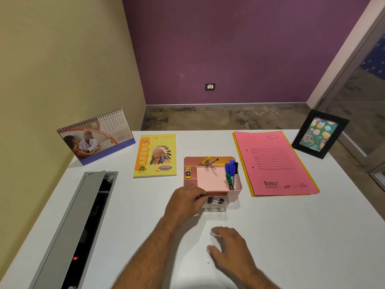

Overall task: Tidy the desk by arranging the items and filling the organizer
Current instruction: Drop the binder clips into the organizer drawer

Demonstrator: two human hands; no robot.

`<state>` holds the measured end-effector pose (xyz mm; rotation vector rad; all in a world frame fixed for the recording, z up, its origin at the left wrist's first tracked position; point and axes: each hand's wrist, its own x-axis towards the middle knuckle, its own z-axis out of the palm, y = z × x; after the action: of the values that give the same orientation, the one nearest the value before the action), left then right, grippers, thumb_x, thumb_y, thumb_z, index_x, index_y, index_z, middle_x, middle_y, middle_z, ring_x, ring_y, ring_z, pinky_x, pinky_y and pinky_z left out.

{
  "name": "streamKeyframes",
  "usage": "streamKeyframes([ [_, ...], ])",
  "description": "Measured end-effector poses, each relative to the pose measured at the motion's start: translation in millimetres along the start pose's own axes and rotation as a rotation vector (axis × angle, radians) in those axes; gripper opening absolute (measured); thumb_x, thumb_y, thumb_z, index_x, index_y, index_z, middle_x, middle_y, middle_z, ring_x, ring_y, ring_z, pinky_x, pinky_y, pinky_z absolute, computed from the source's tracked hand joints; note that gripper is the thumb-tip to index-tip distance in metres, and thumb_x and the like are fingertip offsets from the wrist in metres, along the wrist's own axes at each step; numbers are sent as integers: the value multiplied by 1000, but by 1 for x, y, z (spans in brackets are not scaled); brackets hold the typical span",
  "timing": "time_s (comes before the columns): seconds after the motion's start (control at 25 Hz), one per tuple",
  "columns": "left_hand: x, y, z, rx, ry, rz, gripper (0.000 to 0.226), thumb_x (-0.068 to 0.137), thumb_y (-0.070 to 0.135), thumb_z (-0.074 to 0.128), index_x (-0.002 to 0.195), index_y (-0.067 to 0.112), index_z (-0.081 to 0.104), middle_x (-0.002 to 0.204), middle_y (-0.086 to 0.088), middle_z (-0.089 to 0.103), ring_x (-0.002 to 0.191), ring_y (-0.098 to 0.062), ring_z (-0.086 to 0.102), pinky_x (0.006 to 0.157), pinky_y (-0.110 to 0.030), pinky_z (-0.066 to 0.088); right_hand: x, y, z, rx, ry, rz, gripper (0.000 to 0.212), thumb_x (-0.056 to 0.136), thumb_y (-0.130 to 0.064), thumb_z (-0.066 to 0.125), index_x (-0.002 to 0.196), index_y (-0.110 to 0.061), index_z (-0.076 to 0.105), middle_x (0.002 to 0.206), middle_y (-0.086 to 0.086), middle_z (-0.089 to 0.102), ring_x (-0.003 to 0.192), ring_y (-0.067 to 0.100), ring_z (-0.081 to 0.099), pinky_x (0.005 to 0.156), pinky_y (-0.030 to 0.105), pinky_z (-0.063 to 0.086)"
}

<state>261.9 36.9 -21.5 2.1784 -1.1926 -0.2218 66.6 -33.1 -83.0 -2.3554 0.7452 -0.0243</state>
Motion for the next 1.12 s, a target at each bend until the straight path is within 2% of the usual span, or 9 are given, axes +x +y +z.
streamKeyframes([
  [0.12,5,3,6,183,-103,48,21,90,27,65,109,24,74,107,3,73,94,-17,65,82,-26,51,-6,6,10,-157,-142,-121,39,78,-51,54,106,-25,62,103,-11,64,95,15,52,86,29,45],
  [0.2,9,7,9,274,-165,83,22,92,23,62,111,24,73,108,0,72,96,-20,64,80,-27,51,-5,7,14,-221,-175,-101,29,79,-48,50,95,-23,57,95,-11,59,90,15,48,81,35,48],
  [0.44,7,7,15,192,-93,160,32,90,15,57,118,24,69,113,1,72,102,-20,60,87,-31,49,2,-4,14,-90,-116,57,24,80,-23,58,103,-22,64,99,-7,63,94,14,55,83,28,46],
  [0.56,4,2,15,152,-18,188,29,89,19,59,115,23,70,111,5,73,101,-17,61,85,-28,48,8,-11,8,53,-88,186,29,72,-9,65,78,-37,60,86,-7,63,77,10,60,75,27,51],
  [0.68,-2,1,12,142,31,220,24,82,18,65,104,21,74,99,4,76,89,-17,67,76,-21,46,14,-6,8,62,-86,224,46,79,-5,64,67,-47,52,90,-7,61,66,-2,59,62,6,44],
  [0.76,-5,0,11,144,51,236,23,77,16,70,99,20,75,93,5,76,82,-15,68,73,-18,42,16,-3,7,0,-128,188,40,78,-5,60,72,-44,58,93,-11,55,74,-4,54,66,3,37],
  [0.92,-8,-3,11,127,73,218,23,75,19,73,97,22,75,92,8,76,82,-11,68,75,-15,42,21,1,0,-122,-217,139,32,73,-4,61,98,-21,73,100,-9,54,90,10,59,76,17,47],
  [1.04,-8,0,10,66,47,195,20,78,25,68,97,22,74,91,8,75,80,-7,64,74,-17,47,22,-5,-8,-100,-161,136,19,74,-8,64,81,-25,65,82,-14,57,78,9,58,67,19,47],
  [1.12,-8,5,7,-21,-13,179,23,79,32,67,98,21,74,91,9,74,74,0,56,70,-14,43,20,-10,-14,74,-31,199,18,71,-6,68,69,-23,63,65,-9,63,63,7,60,62,27,53],
])
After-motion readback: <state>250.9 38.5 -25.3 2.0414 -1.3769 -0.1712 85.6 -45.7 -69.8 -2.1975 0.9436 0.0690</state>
